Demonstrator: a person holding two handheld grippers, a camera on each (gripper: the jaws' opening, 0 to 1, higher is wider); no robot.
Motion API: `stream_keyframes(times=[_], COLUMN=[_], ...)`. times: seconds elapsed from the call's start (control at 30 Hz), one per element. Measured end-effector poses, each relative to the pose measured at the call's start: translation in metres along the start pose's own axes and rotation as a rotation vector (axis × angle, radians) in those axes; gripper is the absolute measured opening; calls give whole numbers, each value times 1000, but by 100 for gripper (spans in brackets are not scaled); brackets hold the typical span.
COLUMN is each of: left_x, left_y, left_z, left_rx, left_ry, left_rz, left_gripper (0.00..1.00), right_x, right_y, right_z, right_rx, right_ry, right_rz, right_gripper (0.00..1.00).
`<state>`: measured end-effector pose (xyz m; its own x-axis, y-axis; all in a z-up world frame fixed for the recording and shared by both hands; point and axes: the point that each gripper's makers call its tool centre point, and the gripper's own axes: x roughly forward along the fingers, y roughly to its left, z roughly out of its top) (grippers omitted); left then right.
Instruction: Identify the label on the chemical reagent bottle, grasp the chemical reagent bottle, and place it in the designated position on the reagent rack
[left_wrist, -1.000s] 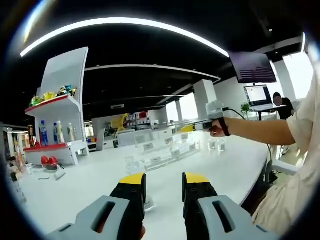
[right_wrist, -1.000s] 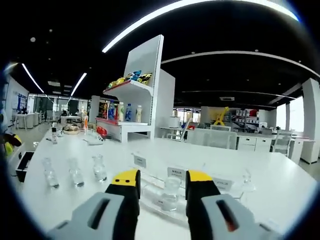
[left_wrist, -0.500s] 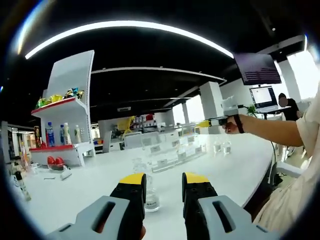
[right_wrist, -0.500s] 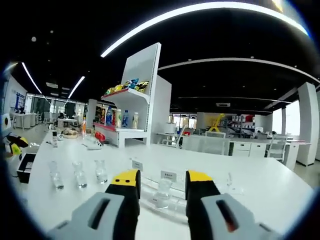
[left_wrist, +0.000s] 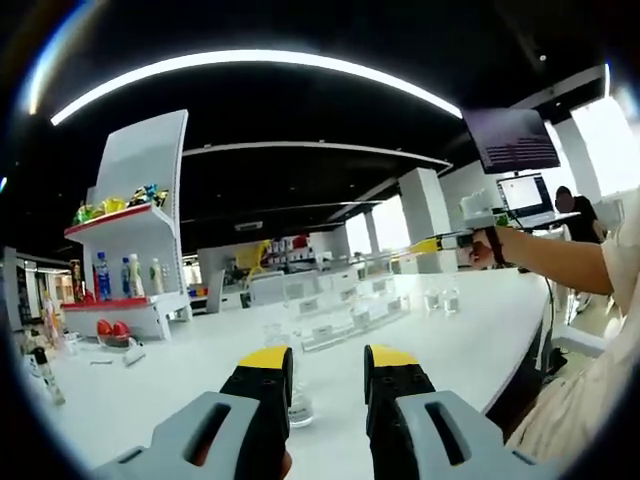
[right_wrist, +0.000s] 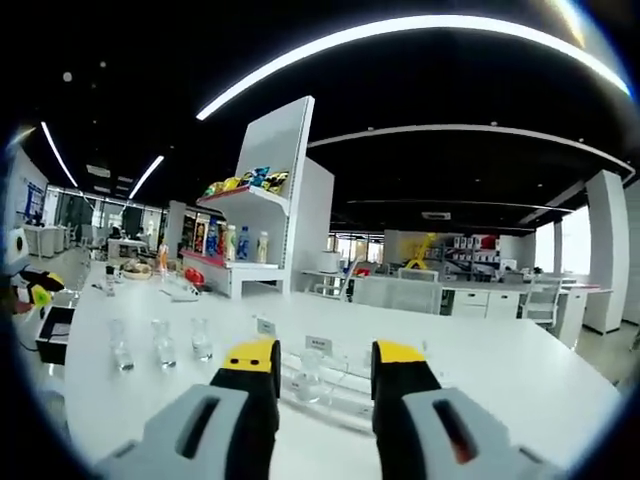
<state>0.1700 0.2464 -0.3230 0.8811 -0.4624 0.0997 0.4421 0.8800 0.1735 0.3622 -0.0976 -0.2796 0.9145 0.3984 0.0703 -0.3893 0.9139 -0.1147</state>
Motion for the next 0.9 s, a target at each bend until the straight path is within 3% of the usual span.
stream_keyframes(times=[0.27, 0.9], left_x=[-7, -30], left_y=[-2, 4], left_z=[9, 14], left_rx=[10, 22], left_ry=[-34, -70], left_rz=[9, 47], left_gripper=[30, 30], right_x=[-23, -74], right_y=[-4, 0], right_z=[1, 2], right_rx=[-7, -7], right_ry=[0, -20], right_rz=[-16, -62], right_gripper=[37, 38])
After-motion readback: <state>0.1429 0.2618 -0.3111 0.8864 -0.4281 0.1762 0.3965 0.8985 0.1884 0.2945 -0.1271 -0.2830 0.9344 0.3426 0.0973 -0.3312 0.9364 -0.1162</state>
